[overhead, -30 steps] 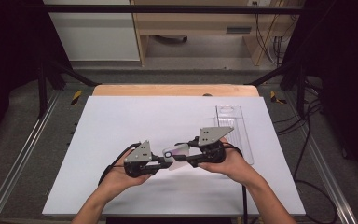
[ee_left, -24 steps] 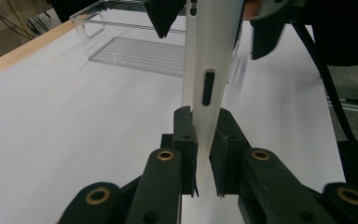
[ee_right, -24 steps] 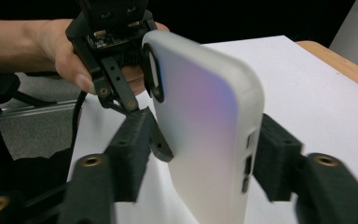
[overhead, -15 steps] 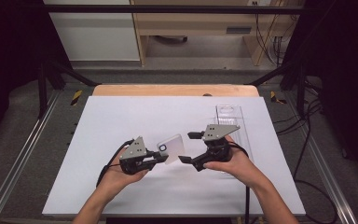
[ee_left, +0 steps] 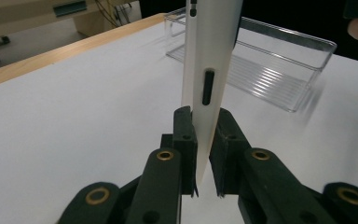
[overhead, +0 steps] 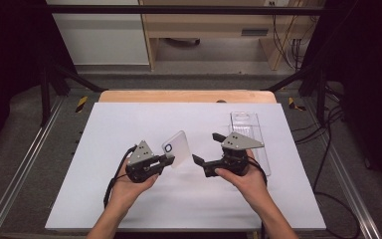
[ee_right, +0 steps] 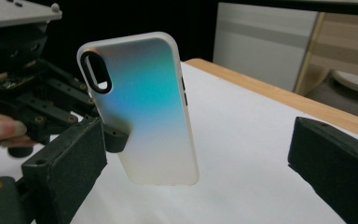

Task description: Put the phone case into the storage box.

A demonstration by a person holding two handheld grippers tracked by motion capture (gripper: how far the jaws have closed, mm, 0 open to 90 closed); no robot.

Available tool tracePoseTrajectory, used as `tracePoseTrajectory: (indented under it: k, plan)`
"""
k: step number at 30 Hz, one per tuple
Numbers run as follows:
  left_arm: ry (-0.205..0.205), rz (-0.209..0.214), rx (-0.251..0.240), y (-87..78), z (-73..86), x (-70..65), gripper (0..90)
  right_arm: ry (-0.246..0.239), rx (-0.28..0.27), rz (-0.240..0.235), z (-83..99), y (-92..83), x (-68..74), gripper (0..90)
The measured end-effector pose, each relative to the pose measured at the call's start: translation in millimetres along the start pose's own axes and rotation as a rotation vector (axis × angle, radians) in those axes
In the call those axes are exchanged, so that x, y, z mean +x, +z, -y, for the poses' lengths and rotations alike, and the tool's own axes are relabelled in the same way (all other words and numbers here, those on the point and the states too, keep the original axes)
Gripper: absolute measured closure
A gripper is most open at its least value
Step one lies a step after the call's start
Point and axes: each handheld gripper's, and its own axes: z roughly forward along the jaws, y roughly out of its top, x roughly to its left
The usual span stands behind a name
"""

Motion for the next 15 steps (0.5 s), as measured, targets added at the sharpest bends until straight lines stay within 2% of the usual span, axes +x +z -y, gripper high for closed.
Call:
tracePoseTrajectory:
  k: [3, 6, 8, 15]
  plan:
    - [-0.037, -0.030, -0.016, 0.9, 0.2, -1.6, 81.3, 0.020, -0.018, 0.038, 0.9, 0.8, 5.4, 3.9]
    - [-0.051, -0.058, -0.021, 2.2, 0.5, -4.8, 81.3, 0.040, -0.030, 0.041, 1.8, 3.0, 10.4, 4.6]
    - [-0.063, -0.072, -0.028, 3.1, 1.1, -7.4, 81.3, 0.027, -0.028, 0.045, 2.4, 5.4, 14.5, 5.1]
    - [-0.090, -0.059, -0.023, 10.0, 2.1, -18.8, 81.2, 0.020, -0.040, 0.045, 3.7, 15.2, 25.2, 4.7]
